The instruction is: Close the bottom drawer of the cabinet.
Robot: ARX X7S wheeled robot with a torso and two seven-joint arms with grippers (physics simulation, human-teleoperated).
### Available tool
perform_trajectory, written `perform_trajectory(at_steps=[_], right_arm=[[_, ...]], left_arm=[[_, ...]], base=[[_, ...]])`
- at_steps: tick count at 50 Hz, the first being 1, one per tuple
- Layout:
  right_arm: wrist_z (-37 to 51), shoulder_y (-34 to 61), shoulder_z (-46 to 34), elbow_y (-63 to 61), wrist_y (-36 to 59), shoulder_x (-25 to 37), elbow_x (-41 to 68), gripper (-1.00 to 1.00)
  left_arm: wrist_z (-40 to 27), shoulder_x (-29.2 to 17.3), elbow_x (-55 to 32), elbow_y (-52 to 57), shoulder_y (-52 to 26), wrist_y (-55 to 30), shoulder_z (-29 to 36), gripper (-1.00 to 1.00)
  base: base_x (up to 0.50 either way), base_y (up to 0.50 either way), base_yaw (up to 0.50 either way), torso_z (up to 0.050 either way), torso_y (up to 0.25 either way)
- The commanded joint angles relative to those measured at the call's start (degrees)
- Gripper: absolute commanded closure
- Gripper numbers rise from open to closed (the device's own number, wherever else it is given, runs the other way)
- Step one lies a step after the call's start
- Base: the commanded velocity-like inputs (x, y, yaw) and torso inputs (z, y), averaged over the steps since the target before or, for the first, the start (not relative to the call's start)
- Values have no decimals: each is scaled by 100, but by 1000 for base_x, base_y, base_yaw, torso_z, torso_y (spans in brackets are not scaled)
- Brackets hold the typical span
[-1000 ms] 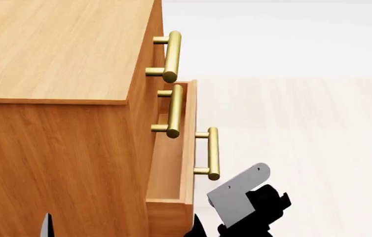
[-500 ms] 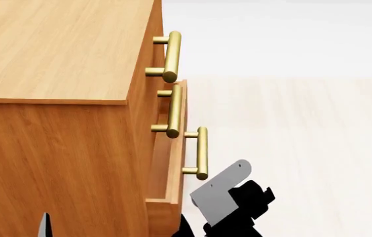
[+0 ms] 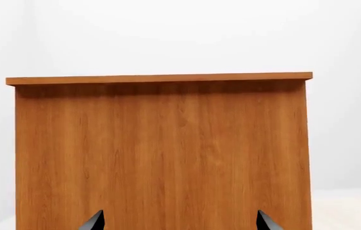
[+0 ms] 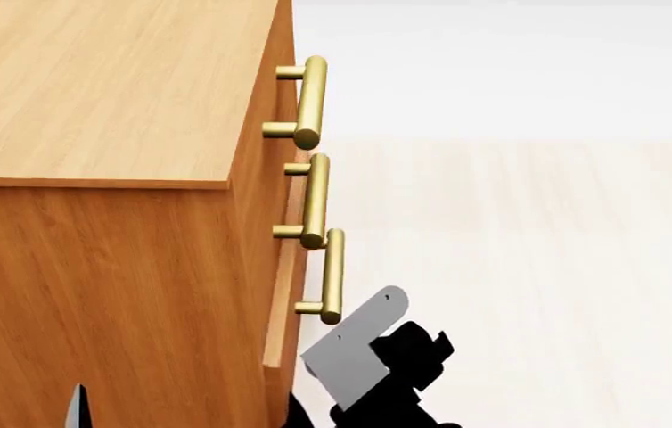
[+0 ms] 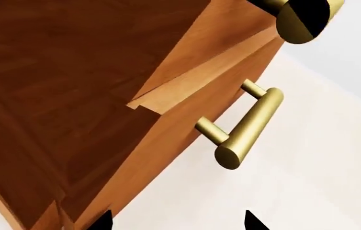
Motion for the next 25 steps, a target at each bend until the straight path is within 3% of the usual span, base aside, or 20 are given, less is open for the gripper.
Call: perform_trajectory(at_steps=[1, 25], right_arm=[[-159, 68, -211, 172, -87, -181, 131, -100], [-238, 162, -454, 223, -130, -327, 77, -100]], left_arm=[[-15, -17, -25, -7, -1, 21, 2, -100], [-49, -48, -59, -38, -2, 71, 7, -100]], base=[[0, 0, 0, 0, 0], [1, 1, 2, 0, 0]])
